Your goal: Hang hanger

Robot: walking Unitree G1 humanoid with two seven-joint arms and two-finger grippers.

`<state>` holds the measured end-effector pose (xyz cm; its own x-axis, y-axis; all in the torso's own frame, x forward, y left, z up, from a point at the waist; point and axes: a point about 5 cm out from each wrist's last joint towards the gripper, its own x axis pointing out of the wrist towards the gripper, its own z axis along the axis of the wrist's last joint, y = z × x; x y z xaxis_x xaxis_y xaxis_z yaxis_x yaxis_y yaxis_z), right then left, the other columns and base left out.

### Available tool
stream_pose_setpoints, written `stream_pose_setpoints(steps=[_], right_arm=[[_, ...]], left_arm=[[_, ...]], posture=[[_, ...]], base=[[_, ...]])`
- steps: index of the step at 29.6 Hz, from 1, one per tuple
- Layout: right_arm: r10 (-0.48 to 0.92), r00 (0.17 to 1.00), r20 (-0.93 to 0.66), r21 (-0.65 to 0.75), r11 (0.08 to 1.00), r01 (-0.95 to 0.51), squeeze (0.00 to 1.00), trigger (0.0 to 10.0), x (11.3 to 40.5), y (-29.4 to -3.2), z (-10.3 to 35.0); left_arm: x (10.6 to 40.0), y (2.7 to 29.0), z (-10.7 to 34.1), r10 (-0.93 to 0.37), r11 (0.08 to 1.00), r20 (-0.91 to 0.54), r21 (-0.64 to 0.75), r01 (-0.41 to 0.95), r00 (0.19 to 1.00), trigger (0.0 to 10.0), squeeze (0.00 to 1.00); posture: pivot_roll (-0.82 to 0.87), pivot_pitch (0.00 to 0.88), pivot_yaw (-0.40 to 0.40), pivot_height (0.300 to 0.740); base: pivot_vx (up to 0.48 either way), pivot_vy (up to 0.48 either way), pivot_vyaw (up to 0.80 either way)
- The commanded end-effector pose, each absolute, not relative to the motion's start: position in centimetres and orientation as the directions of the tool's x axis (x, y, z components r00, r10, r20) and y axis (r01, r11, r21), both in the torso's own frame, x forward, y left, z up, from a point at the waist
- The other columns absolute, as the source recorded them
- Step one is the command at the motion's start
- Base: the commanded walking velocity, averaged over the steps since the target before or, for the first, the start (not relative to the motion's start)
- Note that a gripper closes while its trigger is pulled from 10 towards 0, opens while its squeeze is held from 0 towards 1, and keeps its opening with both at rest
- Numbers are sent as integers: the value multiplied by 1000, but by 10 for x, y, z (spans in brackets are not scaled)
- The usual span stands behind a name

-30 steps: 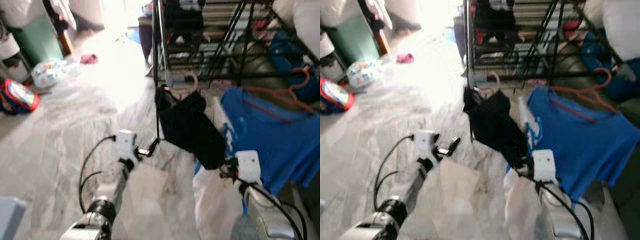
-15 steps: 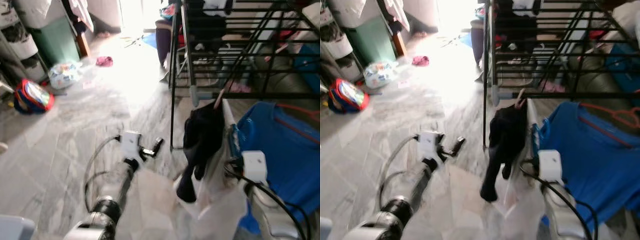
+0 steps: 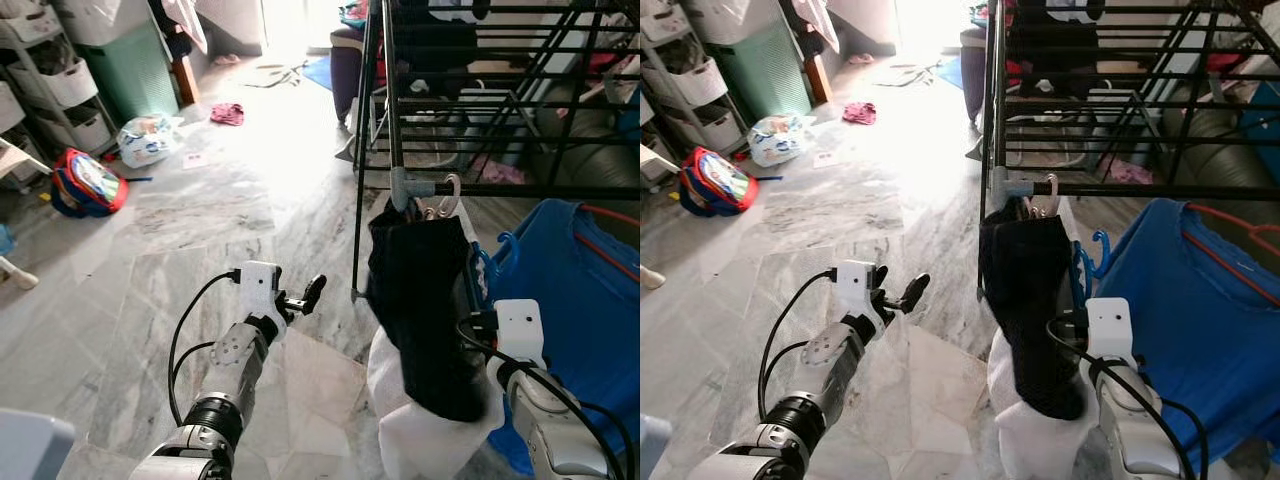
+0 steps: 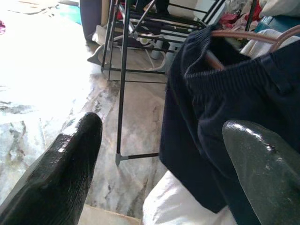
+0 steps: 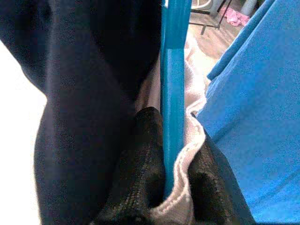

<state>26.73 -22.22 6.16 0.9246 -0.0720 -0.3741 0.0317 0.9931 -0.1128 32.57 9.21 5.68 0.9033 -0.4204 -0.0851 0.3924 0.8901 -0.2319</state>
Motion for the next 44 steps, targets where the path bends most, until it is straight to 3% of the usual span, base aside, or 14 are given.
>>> stream_pose_setpoints(steps=[1,16,18,19,25,44], right_arm=[[-69,932,-356,-110,993,31,0,10000,269,-221,65],[-72,932,-355,-109,993,35,0,10000,269,-222,66],[-304,923,-236,-123,952,282,0,10000,270,-268,96],[-326,919,-223,-122,944,305,0,10000,270,-272,99],[-313,923,-222,-114,949,294,0,10000,270,-268,99],[-326,930,-171,-148,941,303,0,10000,275,-277,116]], left_arm=[[324,92,54,-425,889,-96,-230,395,900,10000,0],[324,92,54,-425,890,-98,-228,395,900,10000,0],[321,87,53,-494,859,-114,-213,465,862,10000,0],[321,86,53,-502,855,-116,-212,473,857,10000,0],[321,86,53,-495,857,-105,-223,465,862,10000,0],[318,86,49,-495,856,-121,-235,460,860,10000,0]], posture=[[-170,101,44,740],[-170,103,45,740],[-167,145,76,740],[-167,145,76,740],[-167,138,70,740],[-174,135,61,740]], base=[[0,0,0],[0,0,0],[0,-341,0],[0,-360,0],[0,-362,0],[0,0,0]])
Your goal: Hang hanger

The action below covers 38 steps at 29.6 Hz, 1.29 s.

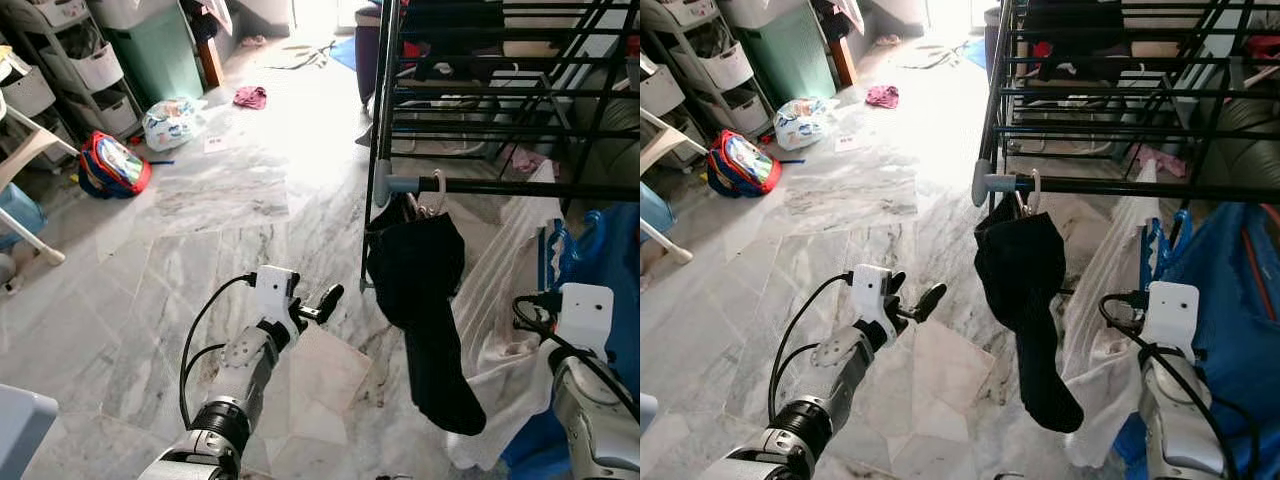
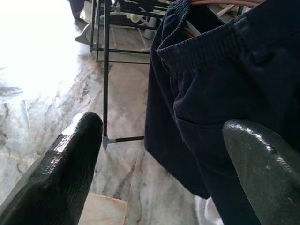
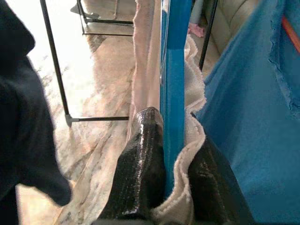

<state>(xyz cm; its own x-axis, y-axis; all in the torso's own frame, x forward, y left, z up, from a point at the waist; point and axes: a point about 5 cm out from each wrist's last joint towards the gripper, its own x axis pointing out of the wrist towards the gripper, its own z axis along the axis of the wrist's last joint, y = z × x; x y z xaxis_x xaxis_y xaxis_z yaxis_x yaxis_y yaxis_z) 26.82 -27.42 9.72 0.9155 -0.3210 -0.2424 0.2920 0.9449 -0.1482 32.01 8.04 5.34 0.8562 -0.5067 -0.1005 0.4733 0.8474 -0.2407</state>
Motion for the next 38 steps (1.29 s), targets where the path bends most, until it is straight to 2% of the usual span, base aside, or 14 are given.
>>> stream_pose_setpoints(steps=[1,10,17,24,34,35,36,37,38], right_arm=[[-326,930,-171,-148,941,303,0,10000,276,-278,117],[-336,933,-130,-160,936,314,0,10000,302,-295,144],[-341,906,-252,-115,940,322,0,10000,320,-302,136],[-302,892,-336,-68,952,297,0,10000,332,-298,125],[-254,886,-389,-47,965,257,0,10000,333,-291,109],[-252,885,-392,-38,965,259,192,10000,332,-291,108],[-251,885,-393,-31,965,260,192,10000,332,-292,107],[-251,885,-393,-24,965,263,1000,10000,332,-292,106],[-250,886,-391,-22,965,262,1000,10000,332,-292,106]], left_arm=[[318,86,49,-495,856,-121,-235,460,860,10000,0],[317,88,49,-495,857,-121,-232,460,860,10000,0],[316,90,47,-495,858,-128,-231,459,860,10000,0],[315,88,49,-526,835,-105,-252,489,844,10000,0],[311,84,48,-546,820,-99,-263,508,832,10000,0],[311,84,48,-546,821,-99,-262,508,832,10000,0],[311,84,48,-547,820,-99,-263,509,831,10000,0],[311,85,48,-548,819,-98,-263,510,830,10000,0],[312,85,49,-549,818,-97,-264,511,830,10000,0]], posture=[[-174,135,61,740],[-163,157,64,740],[-149,164,62,740],[-135,165,56,740],[-129,162,51,740],[-128,161,51,740],[-128,161,51,740],[-128,161,52,740],[-129,160,53,740]], base=[[0,0,0],[0,0,0],[0,0,0],[0,0,0],[0,0,0],[0,0,0],[0,0,0],[0,0,0],[0,0,0]])
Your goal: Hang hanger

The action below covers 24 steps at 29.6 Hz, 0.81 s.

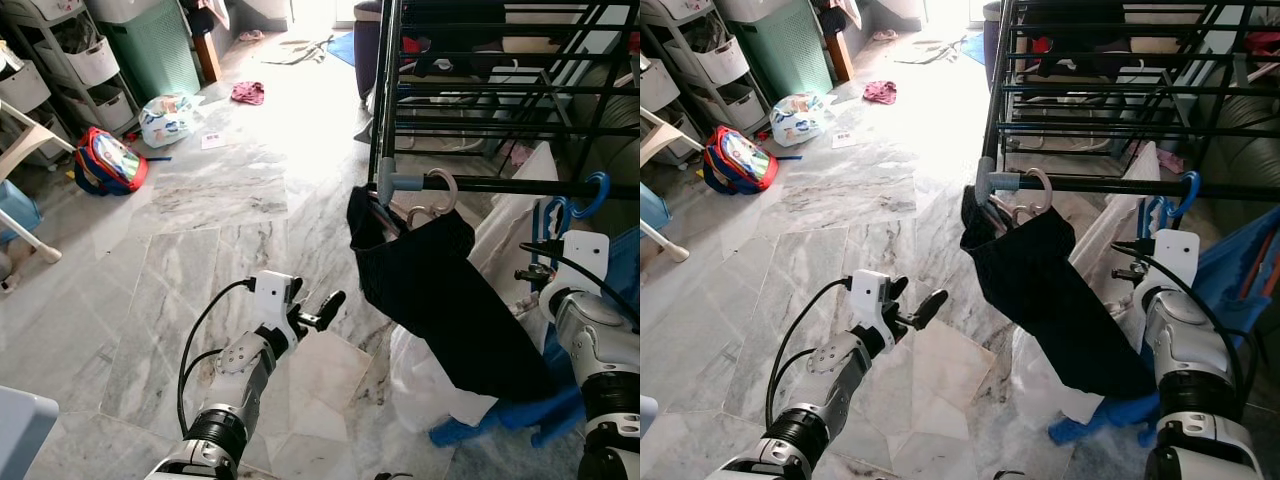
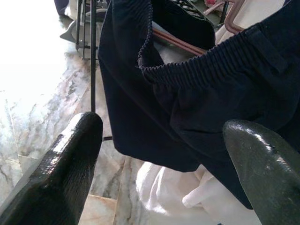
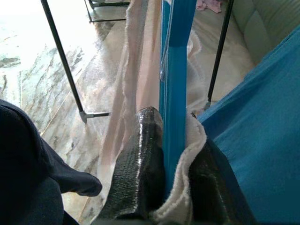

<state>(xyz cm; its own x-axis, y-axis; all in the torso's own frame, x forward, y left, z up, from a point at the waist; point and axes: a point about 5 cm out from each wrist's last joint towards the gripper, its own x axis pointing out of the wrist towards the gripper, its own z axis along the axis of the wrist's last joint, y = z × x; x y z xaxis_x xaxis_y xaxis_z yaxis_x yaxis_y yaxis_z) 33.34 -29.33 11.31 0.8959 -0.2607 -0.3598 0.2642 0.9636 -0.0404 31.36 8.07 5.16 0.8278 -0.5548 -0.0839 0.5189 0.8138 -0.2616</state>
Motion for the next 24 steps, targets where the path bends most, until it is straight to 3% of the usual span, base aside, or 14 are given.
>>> stream_pose_setpoints(steps=[1,6,12,24], right_arm=[[-257,894,-368,-35,964,262,1000,10000,332,-293,109],[-315,928,-199,-131,947,293,1000,10000,329,-296,135],[-370,922,-110,-153,923,352,1000,10000,318,-298,148],[-441,896,-47,-242,875,419,1000,10000,283,-281,148]], left_arm=[[312,84,49,-553,815,-93,-265,515,828,10000,0],[312,79,55,-613,767,-57,-280,577,788,10000,0],[312,78,56,-625,757,-49,-280,590,779,10000,0],[305,70,63,-735,640,-1,-331,694,678,10000,0]], posture=[[-129,159,54,740],[-136,158,62,740],[-144,158,65,740],[-172,162,75,740]], base=[[0,0,0],[0,0,0],[0,0,0],[0,0,0]])
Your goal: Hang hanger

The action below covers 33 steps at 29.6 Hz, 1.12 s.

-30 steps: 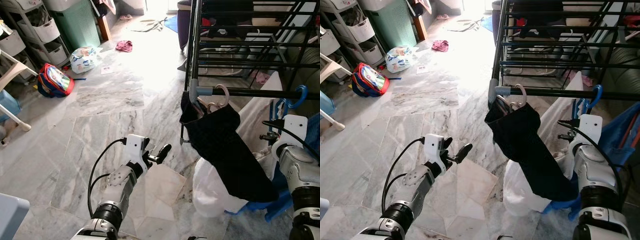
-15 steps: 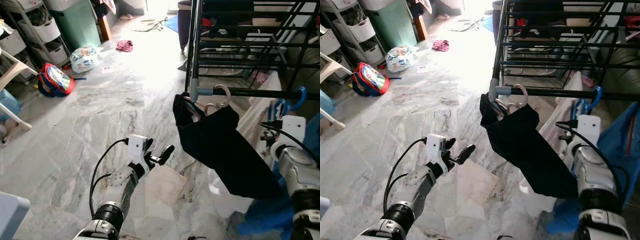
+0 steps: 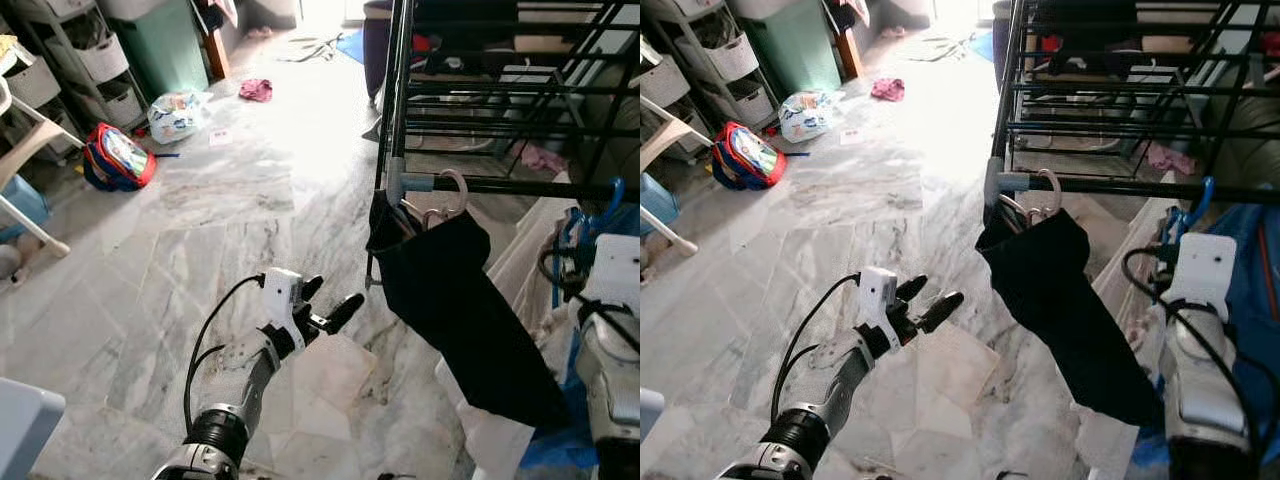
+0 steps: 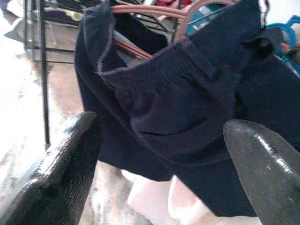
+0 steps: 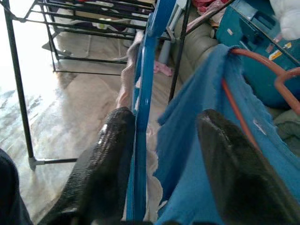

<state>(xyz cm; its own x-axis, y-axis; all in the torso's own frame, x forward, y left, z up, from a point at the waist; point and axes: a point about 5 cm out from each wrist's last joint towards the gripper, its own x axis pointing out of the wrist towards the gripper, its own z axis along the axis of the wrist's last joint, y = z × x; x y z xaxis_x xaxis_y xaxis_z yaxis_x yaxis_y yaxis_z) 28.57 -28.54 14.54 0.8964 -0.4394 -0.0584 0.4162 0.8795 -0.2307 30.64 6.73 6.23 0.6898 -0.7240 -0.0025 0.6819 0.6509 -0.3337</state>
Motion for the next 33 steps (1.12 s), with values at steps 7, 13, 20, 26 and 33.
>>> stream_pose_setpoints(steps=[7,13,20,26,33], right_arm=[[-455,890,-37,-267,863,430,1000,10000,267,-263,140],[-457,890,-11,-276,856,436,1000,10000,258,-253,142],[-489,871,53,-327,815,478,1000,10000,247,-253,147],[-485,874,37,-321,822,470,412,10000,247,-248,144],[-454,891,21,-320,841,436,0,10000,247,-241,141]], left_arm=[[311,73,73,-725,644,31,-324,693,688,10000,0],[313,73,79,-719,646,44,-327,690,694,10000,0],[308,72,78,-733,635,32,-329,699,680,10000,0],[313,75,75,-675,703,-19,-323,634,738,10000,0],[315,77,75,-651,729,-44,-317,607,758,10000,0]], posture=[[-180,157,76,740],[-183,155,72,740],[-184,154,73,740],[-184,154,73,740],[-180,157,69,740]], base=[[0,0,0],[0,0,0],[0,0,0],[0,0,-440],[0,0,-364]])
